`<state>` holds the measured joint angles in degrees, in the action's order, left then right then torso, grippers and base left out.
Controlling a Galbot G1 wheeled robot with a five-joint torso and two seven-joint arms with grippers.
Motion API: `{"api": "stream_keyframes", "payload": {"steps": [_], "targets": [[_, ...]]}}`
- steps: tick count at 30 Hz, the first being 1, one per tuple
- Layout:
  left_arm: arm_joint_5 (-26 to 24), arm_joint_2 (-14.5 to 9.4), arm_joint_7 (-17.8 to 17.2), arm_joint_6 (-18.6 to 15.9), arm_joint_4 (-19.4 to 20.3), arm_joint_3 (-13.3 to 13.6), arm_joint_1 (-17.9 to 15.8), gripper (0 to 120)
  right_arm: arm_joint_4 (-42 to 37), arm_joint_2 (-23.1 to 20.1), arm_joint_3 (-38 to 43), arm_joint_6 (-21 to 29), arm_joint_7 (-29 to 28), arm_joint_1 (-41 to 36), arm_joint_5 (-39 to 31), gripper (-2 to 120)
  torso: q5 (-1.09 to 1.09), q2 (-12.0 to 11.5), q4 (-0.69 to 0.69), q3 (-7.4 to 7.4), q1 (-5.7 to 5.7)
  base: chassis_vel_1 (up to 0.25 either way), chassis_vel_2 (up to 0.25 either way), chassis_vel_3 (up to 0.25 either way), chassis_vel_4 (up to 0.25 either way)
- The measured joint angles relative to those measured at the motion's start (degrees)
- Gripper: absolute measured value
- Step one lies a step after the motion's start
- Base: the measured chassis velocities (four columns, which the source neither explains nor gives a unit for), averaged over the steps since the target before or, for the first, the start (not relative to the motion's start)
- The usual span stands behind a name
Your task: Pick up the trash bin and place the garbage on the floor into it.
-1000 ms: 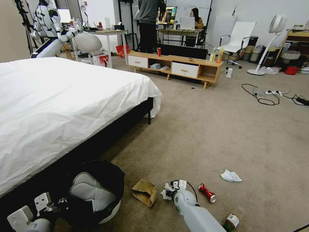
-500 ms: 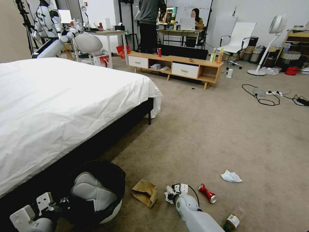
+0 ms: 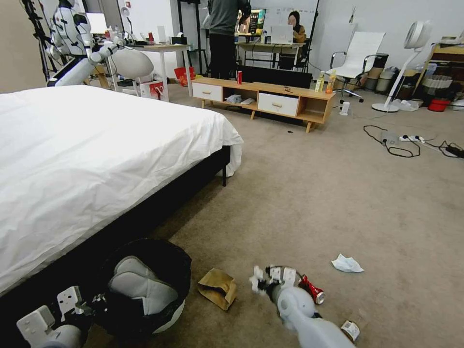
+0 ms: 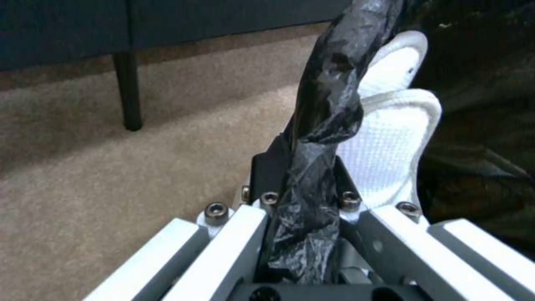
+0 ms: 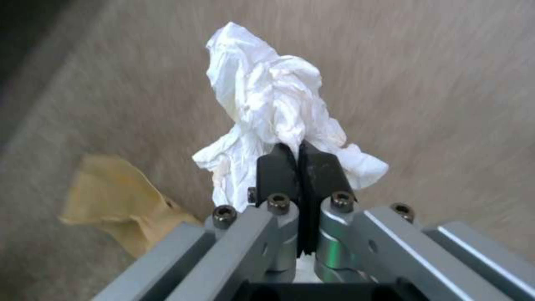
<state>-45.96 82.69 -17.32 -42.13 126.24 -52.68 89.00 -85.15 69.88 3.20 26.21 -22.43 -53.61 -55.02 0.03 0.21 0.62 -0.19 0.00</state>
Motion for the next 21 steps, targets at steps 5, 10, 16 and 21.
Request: {"api": "stream_keyframes", "payload": {"steps": [5,10,16,21], "targets": [[-0.03,-0.37,-0.09,0.0,-0.75,1.13,-1.02,2,-15.38,-11.47,3.94,-0.12,-1.34,-2.61,-4.0,0,0.0,0.01,0.01,0.01,0.0,0.0,0.0,0.0,0.0],[-0.18,-0.7,-0.18,0.0,-1.35,1.68,-1.69,2,-23.99,-16.54,7.23,-0.27,-1.52,-4.17,-7.39,0,-0.03,0.01,0.0,0.01,0.0,0.0,0.0,0.0,0.0],[-0.56,-1.46,-0.45,0.0,-2.03,2.53,-2.27,2,-35.69,-20.74,9.64,-0.94,-1.74,-3.48,-14.33,0,-0.03,0.02,-0.01,0.01,0.0,0.0,0.0,0.0,0.0],[-0.57,-2.15,-0.63,0.0,-2.09,3.27,-2.31,2,-41.73,-22.1,7.03,-1.72,-1.68,0.24,-19.56,0,-0.03,0.02,0.0,0.01,0.0,0.0,0.0,0.0,0.0]]}}
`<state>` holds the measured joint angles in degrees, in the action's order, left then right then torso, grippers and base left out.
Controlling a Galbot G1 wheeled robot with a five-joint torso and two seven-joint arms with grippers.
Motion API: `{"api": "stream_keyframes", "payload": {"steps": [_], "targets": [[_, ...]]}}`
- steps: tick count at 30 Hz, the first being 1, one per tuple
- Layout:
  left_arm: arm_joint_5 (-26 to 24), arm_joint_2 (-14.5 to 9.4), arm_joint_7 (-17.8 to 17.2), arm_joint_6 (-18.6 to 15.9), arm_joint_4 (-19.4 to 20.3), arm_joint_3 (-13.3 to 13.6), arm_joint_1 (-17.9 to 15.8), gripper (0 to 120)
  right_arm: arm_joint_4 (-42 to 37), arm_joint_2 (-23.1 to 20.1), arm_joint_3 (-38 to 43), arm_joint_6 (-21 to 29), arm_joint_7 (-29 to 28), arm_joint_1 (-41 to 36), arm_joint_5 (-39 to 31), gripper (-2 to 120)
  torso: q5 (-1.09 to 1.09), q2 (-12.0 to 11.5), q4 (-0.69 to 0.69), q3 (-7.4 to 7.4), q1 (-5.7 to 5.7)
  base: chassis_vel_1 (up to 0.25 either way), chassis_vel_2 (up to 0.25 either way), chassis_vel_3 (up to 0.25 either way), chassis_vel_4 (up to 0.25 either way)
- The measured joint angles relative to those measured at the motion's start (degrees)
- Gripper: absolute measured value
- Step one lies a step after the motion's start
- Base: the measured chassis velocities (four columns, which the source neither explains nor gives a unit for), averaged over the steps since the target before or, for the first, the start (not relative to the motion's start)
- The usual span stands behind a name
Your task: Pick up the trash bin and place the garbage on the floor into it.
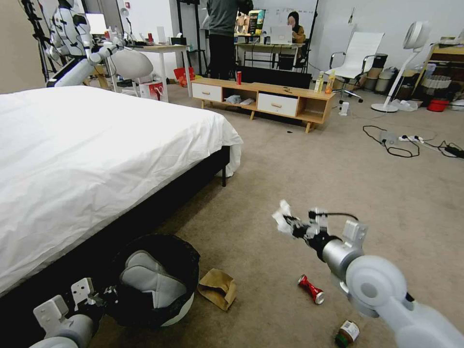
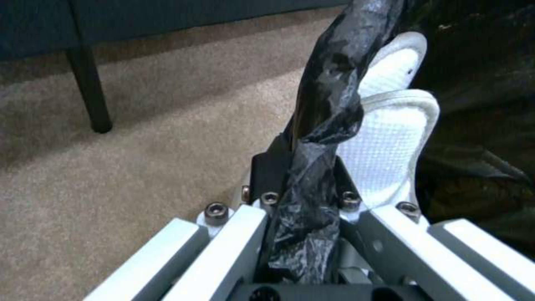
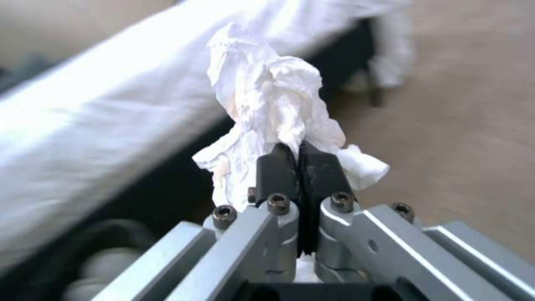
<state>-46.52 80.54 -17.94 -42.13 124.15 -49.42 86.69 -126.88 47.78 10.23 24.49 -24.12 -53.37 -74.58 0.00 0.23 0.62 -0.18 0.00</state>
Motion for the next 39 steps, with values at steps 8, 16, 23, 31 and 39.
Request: {"api": "stream_keyframes", "payload": {"steps": [8,16,23,31,39], "targets": [[0.12,-1.64,-0.08,-0.01,0.22,0.99,0.01,2,-2.32,1.4,-16.38,-2.95,1.23,17.22,-8.98,0,-0.01,0.0,0.0,-0.01,0.0,0.0,0.0,0.0,0.0],[0.56,-2.23,-0.1,-0.01,-0.13,2.0,-0.53,2,1.47,6.2,-30.56,-3.11,-0.33,24.85,-10.35,0,-0.01,0.0,0.0,-0.01,0.0,0.0,0.0,0.0,0.0],[0.69,-2.36,-0.1,-0.01,-0.44,2.47,-1.05,2,4.34,8.51,-36.31,-1.41,-2.94,27.15,-11.1,0,-0.01,0.0,0.0,-0.01,0.0,0.0,0.0,0.0,0.0],[0.62,-2.73,-0.09,-0.01,-0.51,2.5,-1.37,2,7.39,11.41,-42.09,1.1,-7.12,27.71,-11.41,0,0.0,0.0,0.0,-0.01,0.0,0.0,0.0,0.0,0.0],[0.61,-2.42,-0.08,-0.01,-0.48,2.86,-1.52,2,9.7,13.18,-44.54,2.15,-9.12,27.44,-11.2,0,-0.01,0.0,0.0,-0.01,0.0,0.0,0.0,0.0,0.0]]}}
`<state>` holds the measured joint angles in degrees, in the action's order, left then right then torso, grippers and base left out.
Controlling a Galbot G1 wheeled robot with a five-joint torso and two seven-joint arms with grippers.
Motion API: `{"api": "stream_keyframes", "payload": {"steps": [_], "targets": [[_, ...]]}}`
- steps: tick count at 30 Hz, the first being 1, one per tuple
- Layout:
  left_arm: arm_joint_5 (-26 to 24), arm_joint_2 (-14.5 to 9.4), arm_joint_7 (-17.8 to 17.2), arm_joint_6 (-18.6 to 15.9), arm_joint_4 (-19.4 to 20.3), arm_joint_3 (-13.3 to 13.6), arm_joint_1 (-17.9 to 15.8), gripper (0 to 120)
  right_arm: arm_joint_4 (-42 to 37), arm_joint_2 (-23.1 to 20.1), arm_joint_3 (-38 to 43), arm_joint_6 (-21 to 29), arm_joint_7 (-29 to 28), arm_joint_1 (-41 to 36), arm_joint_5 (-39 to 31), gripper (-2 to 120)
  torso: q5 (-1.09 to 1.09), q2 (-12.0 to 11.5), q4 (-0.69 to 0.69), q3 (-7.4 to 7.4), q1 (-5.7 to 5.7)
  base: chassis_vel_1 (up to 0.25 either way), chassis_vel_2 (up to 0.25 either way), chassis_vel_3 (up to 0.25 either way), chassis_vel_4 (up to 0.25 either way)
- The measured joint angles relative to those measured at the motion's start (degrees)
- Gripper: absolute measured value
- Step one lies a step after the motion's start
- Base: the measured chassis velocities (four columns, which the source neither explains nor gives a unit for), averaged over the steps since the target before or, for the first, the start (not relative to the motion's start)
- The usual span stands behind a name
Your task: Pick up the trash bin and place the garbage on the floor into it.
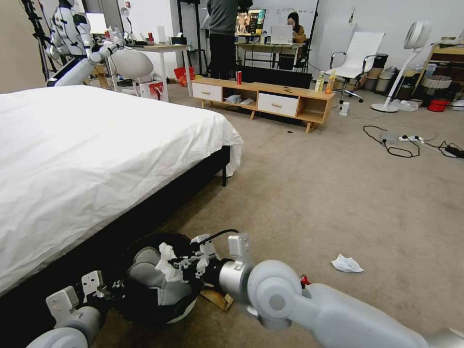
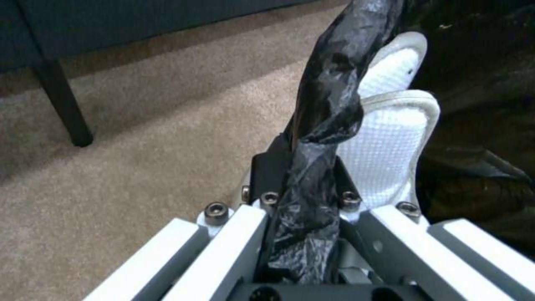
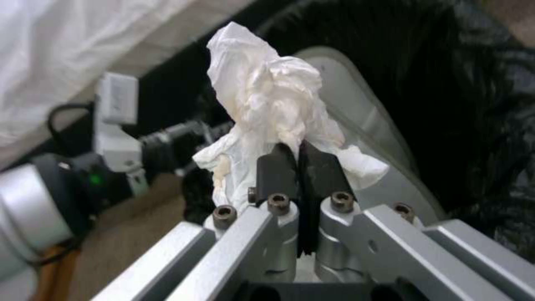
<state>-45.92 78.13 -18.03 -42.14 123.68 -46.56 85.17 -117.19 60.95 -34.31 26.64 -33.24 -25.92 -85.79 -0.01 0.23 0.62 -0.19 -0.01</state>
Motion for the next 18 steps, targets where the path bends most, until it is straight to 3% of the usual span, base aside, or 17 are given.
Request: {"api": "stream_keyframes", "payload": {"steps": [18], "targets": [[0.05,0.78,0.37,0.0,1.07,-0.36,0.52,2,5.15,1.25,-1.12,2.54,-3.04,-2.18,3.24,3,0.01,0.0,0.0,0.0,0.0,0.0,0.0,0.0,0.0]]}}
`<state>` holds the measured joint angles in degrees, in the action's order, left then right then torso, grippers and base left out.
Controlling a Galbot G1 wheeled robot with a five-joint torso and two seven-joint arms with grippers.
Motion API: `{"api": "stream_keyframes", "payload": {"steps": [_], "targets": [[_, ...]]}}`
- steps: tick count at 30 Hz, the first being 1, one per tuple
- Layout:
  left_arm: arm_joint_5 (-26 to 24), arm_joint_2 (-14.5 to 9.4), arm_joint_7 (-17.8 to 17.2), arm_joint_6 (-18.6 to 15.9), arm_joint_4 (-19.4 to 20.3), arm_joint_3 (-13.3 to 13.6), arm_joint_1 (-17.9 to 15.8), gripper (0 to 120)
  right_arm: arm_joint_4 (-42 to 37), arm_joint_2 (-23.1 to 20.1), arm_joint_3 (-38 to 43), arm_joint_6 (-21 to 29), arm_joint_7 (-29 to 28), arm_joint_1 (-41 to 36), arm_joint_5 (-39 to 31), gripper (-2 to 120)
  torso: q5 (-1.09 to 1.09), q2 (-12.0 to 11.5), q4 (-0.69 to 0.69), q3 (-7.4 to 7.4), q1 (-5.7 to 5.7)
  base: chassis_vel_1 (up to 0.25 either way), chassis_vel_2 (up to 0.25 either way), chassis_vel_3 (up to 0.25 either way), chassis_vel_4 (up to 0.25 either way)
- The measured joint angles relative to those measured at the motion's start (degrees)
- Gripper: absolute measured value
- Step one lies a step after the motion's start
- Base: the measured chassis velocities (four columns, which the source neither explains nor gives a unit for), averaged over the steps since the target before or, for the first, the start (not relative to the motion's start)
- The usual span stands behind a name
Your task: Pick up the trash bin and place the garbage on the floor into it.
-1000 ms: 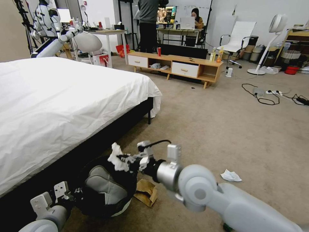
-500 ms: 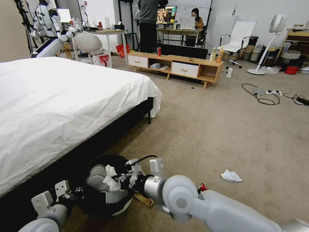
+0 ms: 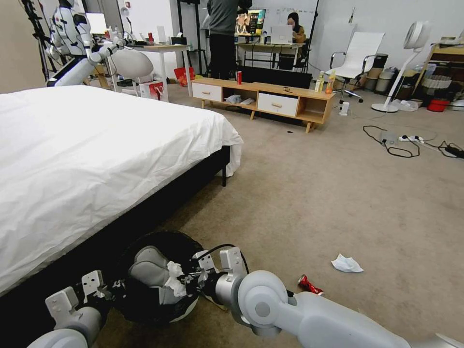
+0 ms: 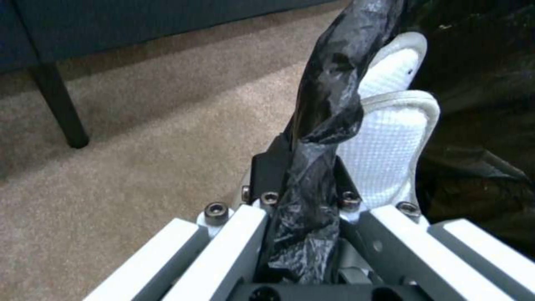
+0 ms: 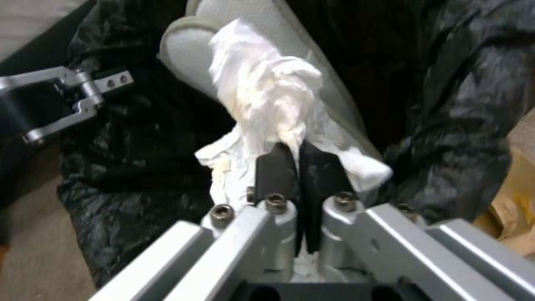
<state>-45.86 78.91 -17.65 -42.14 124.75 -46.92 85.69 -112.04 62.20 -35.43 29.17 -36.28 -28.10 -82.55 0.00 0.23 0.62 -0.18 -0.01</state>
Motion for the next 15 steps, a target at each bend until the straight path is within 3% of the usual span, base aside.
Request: {"api": "stream_keyframes", "payload": {"steps": [4,6,15], "targets": [[0.09,0.13,0.07,0.0,0.0,0.03,0.05,2,0.38,0.3,0.34,-0.03,0.15,-0.09,0.31,13,0.0,0.0,-0.01,0.0,0.0,0.0,0.0,0.0,0.0],[0.15,0.19,0.13,0.0,0.0,0.03,0.09,2,0.84,0.7,0.76,-0.09,0.36,-0.1,0.54,25,0.0,0.0,-0.01,0.0,0.0,0.0,0.0,0.0,0.0],[0.16,0.14,0.23,0.0,-0.17,-0.09,0.1,2,1.86,2.4,1.11,-0.45,0.84,-0.04,1.05,56,0.0,0.0,-0.01,0.0,0.0,0.0,0.0,0.0,0.0]]}}
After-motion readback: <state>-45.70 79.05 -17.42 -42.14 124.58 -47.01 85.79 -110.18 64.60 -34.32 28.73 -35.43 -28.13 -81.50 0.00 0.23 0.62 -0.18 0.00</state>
